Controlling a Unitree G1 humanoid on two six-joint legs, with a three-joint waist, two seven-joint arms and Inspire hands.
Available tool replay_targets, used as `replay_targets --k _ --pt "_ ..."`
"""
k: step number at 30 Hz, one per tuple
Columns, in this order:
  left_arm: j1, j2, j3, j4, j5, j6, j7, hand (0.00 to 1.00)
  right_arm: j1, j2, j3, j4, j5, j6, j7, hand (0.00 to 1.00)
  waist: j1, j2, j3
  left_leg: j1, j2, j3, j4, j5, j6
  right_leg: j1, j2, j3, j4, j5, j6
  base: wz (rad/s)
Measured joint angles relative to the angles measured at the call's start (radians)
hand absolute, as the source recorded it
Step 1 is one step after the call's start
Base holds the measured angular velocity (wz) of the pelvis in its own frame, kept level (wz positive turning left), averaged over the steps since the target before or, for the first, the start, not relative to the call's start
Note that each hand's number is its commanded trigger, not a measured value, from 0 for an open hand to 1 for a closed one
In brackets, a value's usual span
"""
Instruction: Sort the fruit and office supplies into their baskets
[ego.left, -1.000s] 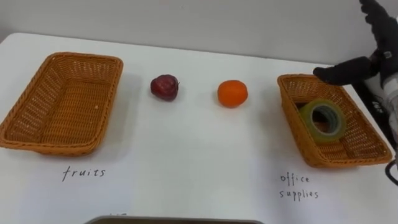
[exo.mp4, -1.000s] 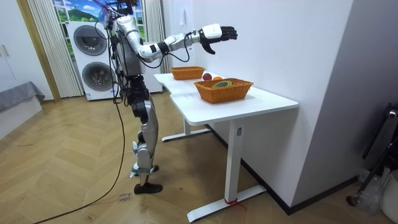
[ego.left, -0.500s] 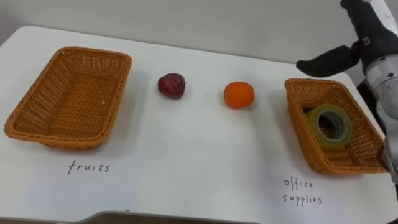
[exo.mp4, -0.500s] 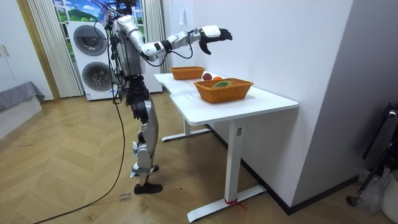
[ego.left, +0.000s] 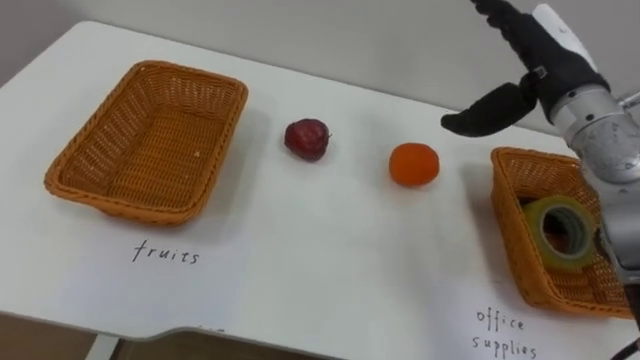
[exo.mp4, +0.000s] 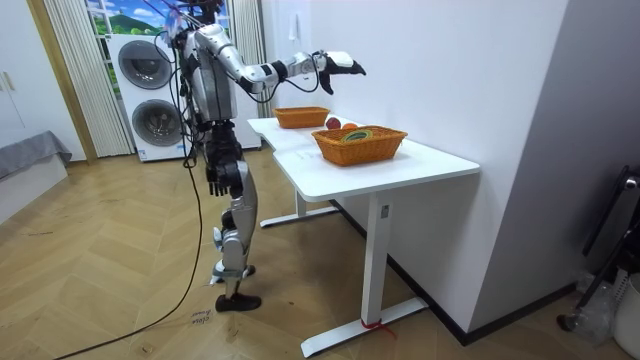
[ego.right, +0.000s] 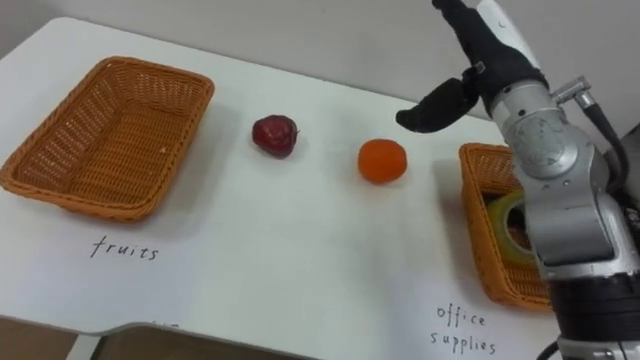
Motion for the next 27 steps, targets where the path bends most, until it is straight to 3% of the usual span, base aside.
replay_targets --k 9,27 --pt "-0.022 0.013 -0.002 0.006 -0.001 0.002 -0.006 0.00 -0.045 0.000 0.034 0.119 0.005 0.001 0.009 0.00 0.023 0.002 0.0016 -0.008 0.000 0.001 0.003 0.000 0.000 0.001 0.001 0.000 -0.015 0.000 0.000 0.00" --pt "-0.049 0.025 0.007 0.041 -0.001 0.010 0.002 0.00 -0.055 -0.001 0.112 0.147 0.003 0.001 0.086 0.00 0.052 -0.002 -0.0002 -0.008 -0.001 -0.004 0.006 0.000 -0.001 0.002 0.001 0.001 -0.015 0.000 0.000 0.00"
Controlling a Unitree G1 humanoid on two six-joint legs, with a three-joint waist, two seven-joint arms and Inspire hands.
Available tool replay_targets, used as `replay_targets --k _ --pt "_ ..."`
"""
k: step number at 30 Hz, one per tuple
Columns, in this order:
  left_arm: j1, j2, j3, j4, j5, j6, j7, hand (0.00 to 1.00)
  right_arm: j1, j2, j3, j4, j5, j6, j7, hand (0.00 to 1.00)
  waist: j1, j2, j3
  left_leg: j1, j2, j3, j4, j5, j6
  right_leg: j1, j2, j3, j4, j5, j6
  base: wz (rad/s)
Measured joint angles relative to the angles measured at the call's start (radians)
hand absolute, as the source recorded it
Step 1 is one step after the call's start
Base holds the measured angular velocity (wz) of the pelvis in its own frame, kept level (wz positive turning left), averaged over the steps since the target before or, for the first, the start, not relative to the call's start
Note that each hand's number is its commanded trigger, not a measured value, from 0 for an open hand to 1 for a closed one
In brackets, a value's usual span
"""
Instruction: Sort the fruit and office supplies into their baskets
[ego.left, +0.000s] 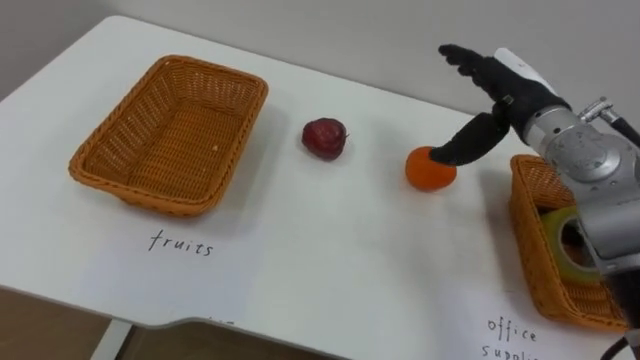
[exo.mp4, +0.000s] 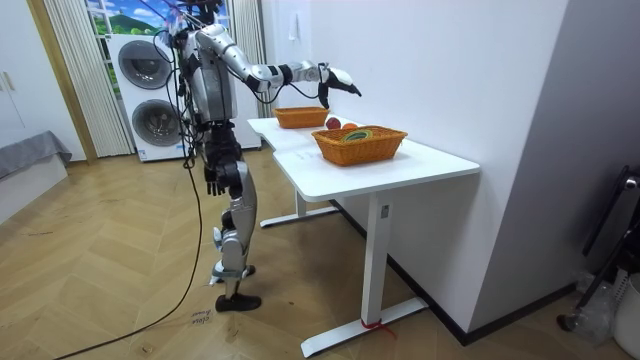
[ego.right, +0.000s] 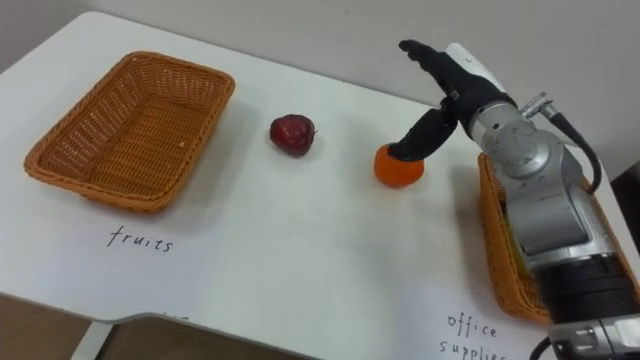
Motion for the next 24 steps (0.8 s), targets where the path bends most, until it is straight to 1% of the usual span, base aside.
replay_targets --k 2,7,11,13,15,17,22,24 --pt "0.000 0.003 0.000 0.000 0.000 0.000 0.001 0.00 0.000 0.000 0.001 0.000 0.000 0.000 0.007 0.00 0.001 -0.004 0.0010 -0.002 0.000 -0.001 0.000 0.000 0.000 -0.001 0.000 0.000 0.000 0.000 0.000 0.00" --pt "0.002 0.008 -0.001 -0.001 -0.001 -0.001 0.019 0.00 -0.001 0.000 0.004 0.000 -0.001 0.000 0.022 0.00 0.001 -0.017 -0.0025 -0.004 0.000 -0.007 0.000 0.000 0.000 -0.002 0.000 -0.001 0.000 0.000 0.000 0.01" --pt "-0.001 0.015 -0.003 -0.002 -0.002 -0.004 0.020 0.00 -0.002 -0.001 0.024 0.000 -0.002 0.000 0.031 0.00 0.000 -0.020 -0.0026 -0.004 -0.001 -0.010 0.000 0.000 0.000 -0.001 0.000 -0.001 0.000 0.000 0.000 0.02" --pt "-0.003 0.026 -0.017 -0.004 -0.004 -0.004 0.022 0.00 -0.002 -0.001 0.052 0.000 -0.007 0.000 0.042 0.00 -0.002 -0.021 -0.0015 -0.006 -0.001 -0.016 0.001 0.000 0.000 -0.001 0.000 -0.003 0.000 0.000 0.000 0.06" --pt "-0.003 0.029 -0.021 -0.009 -0.003 -0.004 0.022 0.00 -0.002 -0.001 0.063 0.001 -0.008 0.000 0.052 0.00 -0.003 -0.021 -0.0011 -0.009 -0.001 -0.020 0.002 0.000 0.000 -0.001 0.000 -0.003 0.000 0.000 0.000 0.07" --pt "-0.008 0.031 -0.021 -0.010 -0.002 -0.003 0.022 0.00 -0.002 -0.001 0.070 0.008 -0.017 0.000 0.061 0.00 -0.002 -0.023 0.0000 -0.012 -0.001 -0.023 0.004 0.000 0.000 -0.002 0.000 -0.003 0.000 0.000 0.000 0.07" --pt "-0.016 0.031 -0.032 -0.011 -0.001 -0.002 0.021 0.00 -0.006 -0.001 0.081 0.047 -0.017 0.002 0.086 0.00 0.002 -0.035 0.0067 -0.024 -0.002 -0.025 0.011 0.000 0.000 -0.009 0.000 -0.009 0.000 0.000 0.000 0.01" --pt "-0.017 0.031 -0.039 -0.011 -0.001 -0.002 0.021 0.00 -0.013 -0.001 0.081 0.065 -0.017 0.002 0.093 0.00 0.002 -0.036 0.0073 -0.027 -0.002 -0.025 0.012 0.000 -0.001 -0.011 0.000 -0.009 0.000 0.000 0.000 0.00"
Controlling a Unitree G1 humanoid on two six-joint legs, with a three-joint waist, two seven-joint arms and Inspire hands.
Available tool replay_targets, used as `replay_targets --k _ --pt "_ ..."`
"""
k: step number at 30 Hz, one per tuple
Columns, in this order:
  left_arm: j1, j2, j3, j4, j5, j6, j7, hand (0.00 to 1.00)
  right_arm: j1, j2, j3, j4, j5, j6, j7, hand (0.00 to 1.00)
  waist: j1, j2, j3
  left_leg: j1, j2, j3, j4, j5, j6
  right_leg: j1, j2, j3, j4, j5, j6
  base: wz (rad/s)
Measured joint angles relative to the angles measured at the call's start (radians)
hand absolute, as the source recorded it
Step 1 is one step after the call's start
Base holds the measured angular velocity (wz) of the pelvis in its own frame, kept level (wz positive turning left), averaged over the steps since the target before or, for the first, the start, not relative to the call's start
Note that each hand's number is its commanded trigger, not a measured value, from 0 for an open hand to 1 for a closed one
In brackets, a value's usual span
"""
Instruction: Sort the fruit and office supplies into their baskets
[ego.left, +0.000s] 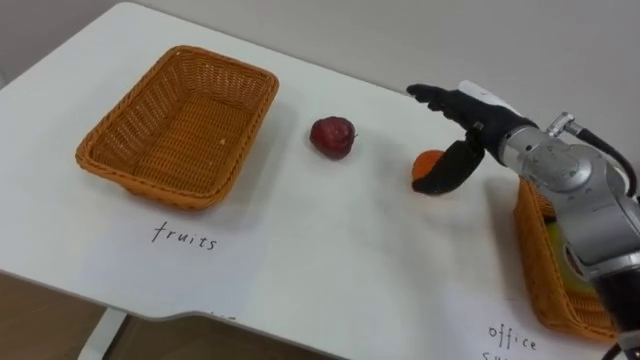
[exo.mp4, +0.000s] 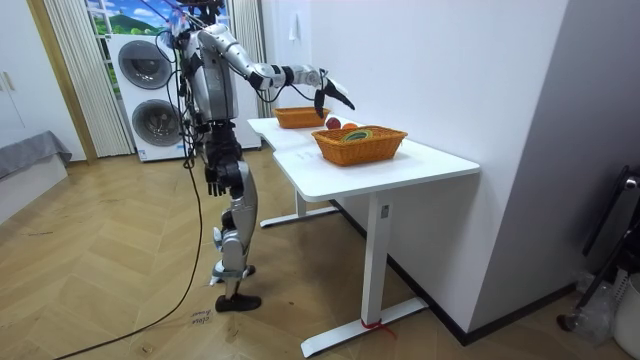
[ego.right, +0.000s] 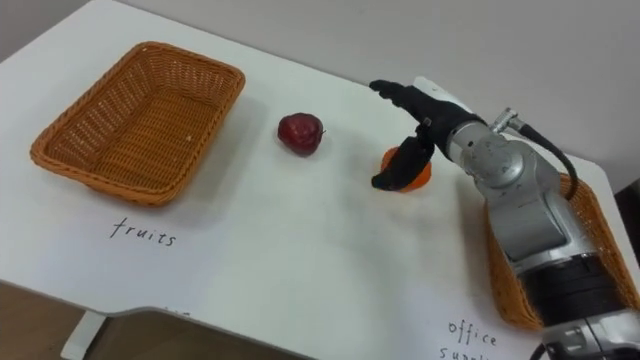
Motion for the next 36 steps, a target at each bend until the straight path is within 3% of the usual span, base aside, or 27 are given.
replay_targets --k 11,15,36 --pt "-0.006 0.003 -0.001 -0.012 0.001 0.009 -0.011 0.00 -0.018 0.000 0.039 0.123 -0.064 0.015 0.007 0.00 0.041 0.001 0.0007 -0.001 0.000 0.002 0.004 0.000 0.000 -0.006 -0.001 -0.015 0.000 0.000 0.000 -0.01" --pt "-0.006 0.004 -0.003 -0.012 0.002 0.011 -0.024 0.00 -0.018 0.000 0.047 0.143 -0.064 0.021 0.008 0.00 0.053 0.010 0.0058 -0.010 0.000 0.001 0.008 0.000 -0.001 -0.007 -0.001 -0.017 0.000 0.000 0.000 0.00" --pt "-0.005 0.007 -0.019 -0.020 0.031 0.021 -0.071 0.00 -0.080 -0.004 0.047 0.216 -0.116 0.017 -0.030 0.00 0.053 0.012 -0.0018 -0.052 0.000 0.001 0.025 0.001 -0.002 -0.037 -0.002 -0.016 0.004 0.000 -0.001 0.00"
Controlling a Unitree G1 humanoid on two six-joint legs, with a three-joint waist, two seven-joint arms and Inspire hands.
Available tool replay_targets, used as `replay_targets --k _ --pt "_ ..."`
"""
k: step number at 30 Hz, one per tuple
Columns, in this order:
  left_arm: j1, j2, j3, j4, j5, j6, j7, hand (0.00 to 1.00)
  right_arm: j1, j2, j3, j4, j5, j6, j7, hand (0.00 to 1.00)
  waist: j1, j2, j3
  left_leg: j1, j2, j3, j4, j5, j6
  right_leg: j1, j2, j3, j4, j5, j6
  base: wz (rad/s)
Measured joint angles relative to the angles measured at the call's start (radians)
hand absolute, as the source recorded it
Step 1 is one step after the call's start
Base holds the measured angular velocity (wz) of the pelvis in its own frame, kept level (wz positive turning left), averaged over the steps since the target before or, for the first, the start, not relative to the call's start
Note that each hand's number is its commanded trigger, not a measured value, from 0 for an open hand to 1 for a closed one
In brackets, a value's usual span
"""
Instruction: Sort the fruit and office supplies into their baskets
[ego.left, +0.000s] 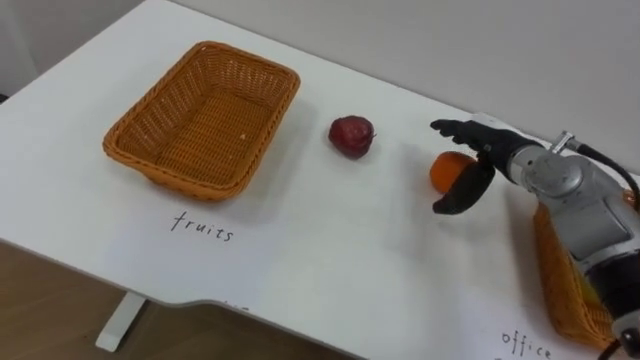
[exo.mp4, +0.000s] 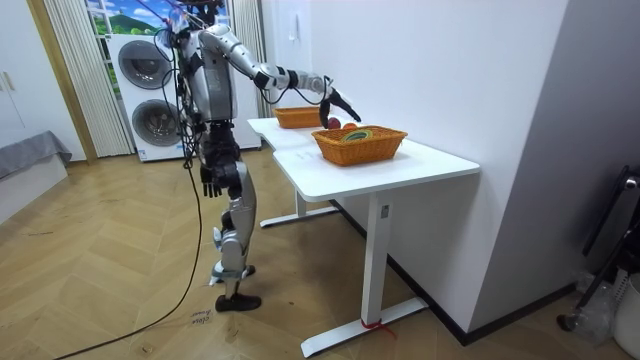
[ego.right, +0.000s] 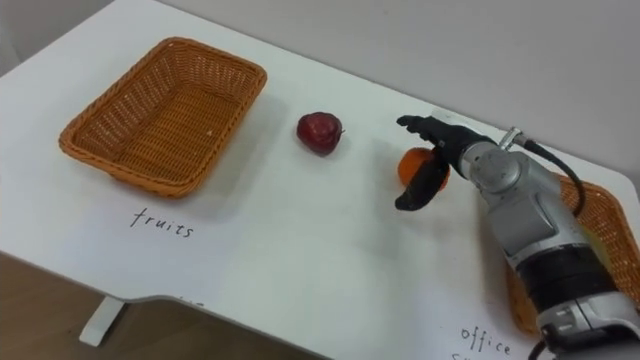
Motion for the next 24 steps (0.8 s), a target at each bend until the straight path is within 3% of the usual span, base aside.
replay_targets --k 12,17,24 --pt "-0.036 0.000 -0.002 0.015 0.009 -0.002 0.000 0.00 -0.060 -0.002 0.030 0.144 0.000 -0.011 -0.067 0.00 0.012 0.002 0.0018 -0.031 0.000 0.001 0.007 0.001 -0.001 -0.026 -0.001 -0.009 0.000 0.001 -0.002 0.00" --pt "-0.046 0.000 -0.002 0.019 0.006 -0.022 0.000 0.00 -0.066 -0.002 0.030 0.174 0.000 -0.020 -0.108 0.00 0.020 0.003 0.0029 -0.043 0.001 -0.001 0.010 0.001 -0.001 -0.036 -0.003 -0.027 -0.001 0.001 -0.002 0.02" --pt "-0.072 0.000 -0.003 0.042 0.006 -0.037 0.005 0.00 -0.117 -0.002 0.032 0.274 0.000 -0.042 -0.133 0.00 0.029 -0.003 0.0110 -0.062 -0.001 -0.001 0.016 0.001 -0.001 -0.050 -0.012 -0.044 0.000 0.001 -0.002 0.06"
